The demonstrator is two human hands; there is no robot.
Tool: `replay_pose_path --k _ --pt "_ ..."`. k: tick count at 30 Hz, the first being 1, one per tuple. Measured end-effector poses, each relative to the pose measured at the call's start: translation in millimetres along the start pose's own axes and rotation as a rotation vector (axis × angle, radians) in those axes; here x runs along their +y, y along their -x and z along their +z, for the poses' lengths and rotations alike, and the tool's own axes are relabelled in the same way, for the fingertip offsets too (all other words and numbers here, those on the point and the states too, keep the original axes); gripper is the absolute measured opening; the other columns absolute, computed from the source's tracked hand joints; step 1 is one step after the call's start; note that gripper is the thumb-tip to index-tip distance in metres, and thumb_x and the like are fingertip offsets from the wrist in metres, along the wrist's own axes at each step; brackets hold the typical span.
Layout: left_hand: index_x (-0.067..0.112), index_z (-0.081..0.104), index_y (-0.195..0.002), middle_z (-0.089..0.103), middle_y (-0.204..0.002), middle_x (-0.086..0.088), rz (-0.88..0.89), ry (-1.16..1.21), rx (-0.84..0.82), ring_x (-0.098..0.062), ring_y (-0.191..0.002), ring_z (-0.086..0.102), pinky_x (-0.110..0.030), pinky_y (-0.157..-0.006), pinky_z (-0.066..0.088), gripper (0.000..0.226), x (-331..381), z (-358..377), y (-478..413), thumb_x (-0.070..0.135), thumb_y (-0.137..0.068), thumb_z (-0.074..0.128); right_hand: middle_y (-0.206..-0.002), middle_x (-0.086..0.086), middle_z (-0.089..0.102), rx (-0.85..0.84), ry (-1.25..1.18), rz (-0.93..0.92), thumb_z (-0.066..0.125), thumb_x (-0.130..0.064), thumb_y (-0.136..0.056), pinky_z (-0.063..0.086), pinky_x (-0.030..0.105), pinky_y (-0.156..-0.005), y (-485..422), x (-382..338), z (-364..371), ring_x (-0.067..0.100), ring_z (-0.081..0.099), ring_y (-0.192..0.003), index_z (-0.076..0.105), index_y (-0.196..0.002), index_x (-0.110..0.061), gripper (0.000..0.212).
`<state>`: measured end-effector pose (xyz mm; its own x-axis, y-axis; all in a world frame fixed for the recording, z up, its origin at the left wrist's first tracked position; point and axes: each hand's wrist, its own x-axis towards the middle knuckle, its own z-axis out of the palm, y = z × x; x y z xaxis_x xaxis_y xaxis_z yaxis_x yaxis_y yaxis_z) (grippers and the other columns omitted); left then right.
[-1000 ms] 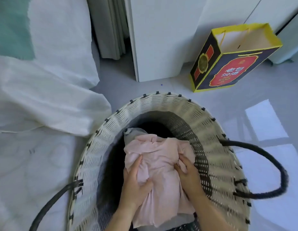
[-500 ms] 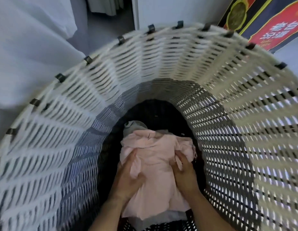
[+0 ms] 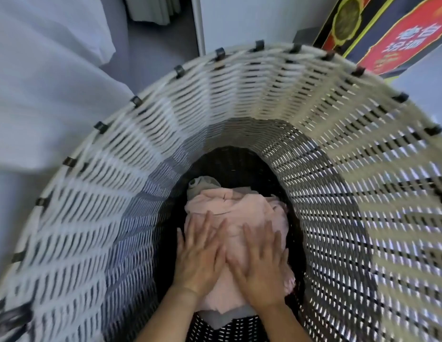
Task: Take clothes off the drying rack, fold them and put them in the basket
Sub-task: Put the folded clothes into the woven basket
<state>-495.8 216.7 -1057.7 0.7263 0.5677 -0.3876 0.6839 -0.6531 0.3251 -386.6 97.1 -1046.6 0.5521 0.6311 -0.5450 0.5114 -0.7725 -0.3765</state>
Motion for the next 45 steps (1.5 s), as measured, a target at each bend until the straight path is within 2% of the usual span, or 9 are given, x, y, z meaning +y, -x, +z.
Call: replay_pose_path --k 3,7,14,18,21,25,29,39,45 --pt "0.053 -0.015 -0.143 -0.014 -0.158 0.012 -0.012 -0.008 -0.062 -0.023 -0.146 -0.013 -0.063 -0.113 0.009 0.055 -21.3 14.1 -12.9 0.065 -0.092 0.001 -0.142 -0.001 -0.051 -0.232 0.163 -0.064 0.022 -0.096 -0.066 -0.012 0.06 -0.113 -14.1 19.3 -1.8 0.031 -0.048 -0.129 -0.038 -0.129 -0.057 0.095" --pt "0.055 -0.024 -0.138 -0.027 -0.155 0.016 -0.004 0.009 -0.051 -0.02 -0.144 -0.024 -0.059 -0.112 0.009 0.059 -28.5 38.4 -20.9 0.072 -0.085 -0.005 -0.137 0.0 -0.056 -0.342 0.221 -0.015 0.026 -0.1 -0.058 -0.011 0.064 -0.111 -23.9 28.5 16.5 0.032 -0.053 -0.124 -0.039 -0.129 -0.055 0.107" --pt "0.037 0.009 -0.151 0.007 -0.161 0.0 -0.032 -0.11 -0.098 -0.033 -0.146 0.008 -0.064 -0.102 0.03 0.064 -29.8 48.8 -31.0 0.065 -0.093 0.007 -0.133 -0.001 -0.06 -0.366 0.243 0.013 0.026 -0.1 -0.055 -0.012 0.063 -0.111 -39.0 30.8 26.1 0.035 -0.05 -0.126 -0.041 -0.127 -0.056 0.108" --pt "0.039 -0.028 -0.142 -0.04 -0.149 0.007 -0.146 -0.155 -0.24 -0.026 -0.142 -0.028 -0.061 -0.115 0.005 0.074 -8.8 20.9 -10.7 0.068 -0.075 -0.017 -0.14 0.002 -0.054 -0.434 0.234 0.068 0.029 -0.096 -0.061 -0.008 0.063 -0.112 -17.3 14.9 -3.9 0.035 -0.041 -0.134 -0.041 -0.13 -0.051 0.109" --pt "0.039 -0.038 -0.133 -0.046 -0.145 0.006 -0.224 -0.102 -0.301 -0.028 -0.143 -0.026 -0.055 -0.116 -0.001 0.066 15.8 -21.9 21.5 0.065 -0.076 -0.014 -0.147 0.005 -0.045 -0.397 0.182 0.096 0.035 -0.088 -0.071 -0.006 0.058 -0.114 20.3 -4.3 -35.3 0.035 -0.03 -0.14 -0.043 -0.129 -0.047 0.106" --pt "0.031 -0.029 -0.144 -0.014 -0.16 -0.002 -0.213 0.063 -0.337 -0.027 -0.147 -0.006 -0.046 -0.119 0.012 0.076 49.6 -92.3 73.5 0.049 -0.098 0.029 -0.16 0.007 -0.015 -0.292 -0.102 0.108 0.051 -0.064 -0.085 0.006 0.046 -0.12 74.4 -40.8 -89.7 0.029 -0.011 -0.147 -0.038 -0.134 -0.043 0.103" --pt "0.031 -0.01 -0.151 0.036 -0.146 -0.002 -0.138 0.278 -0.217 -0.024 -0.131 0.04 -0.042 -0.098 0.045 0.084 79.8 -169.6 129.8 0.039 -0.093 0.052 -0.15 0.005 0.036 -0.194 -0.456 0.093 0.065 -0.046 -0.086 0.045 0.033 -0.097 146.7 -73.0 -167.6 0.019 0.046 -0.128 -0.011 -0.152 -0.031 0.102" --pt "0.03 0.014 -0.151 0.051 -0.125 0.01 -0.136 0.461 -0.17 -0.01 -0.103 0.059 -0.036 -0.091 0.049 0.067 150.7 -289.2 259.8 0.037 -0.096 0.05 -0.114 -0.015 0.051 0.011 -0.805 0.022 0.07 -0.03 -0.086 0.05 0.039 -0.097 326.2 -86.0 -266.5 0.009 0.057 -0.112 0.013 -0.143 -0.049 0.083" --pt "0.03 0.015 -0.151 0.051 -0.125 0.011 -0.126 0.421 -0.187 -0.011 -0.106 0.057 -0.033 -0.094 0.046 0.065 198.4 -283.2 376.1 0.035 -0.096 0.05 -0.117 -0.012 0.054 0.041 -0.819 -0.084 0.07 -0.025 -0.086 0.052 0.028 -0.09 446.6 -50.5 -257.5 0.004 0.062 -0.102 0.019 -0.142 -0.044 0.079"
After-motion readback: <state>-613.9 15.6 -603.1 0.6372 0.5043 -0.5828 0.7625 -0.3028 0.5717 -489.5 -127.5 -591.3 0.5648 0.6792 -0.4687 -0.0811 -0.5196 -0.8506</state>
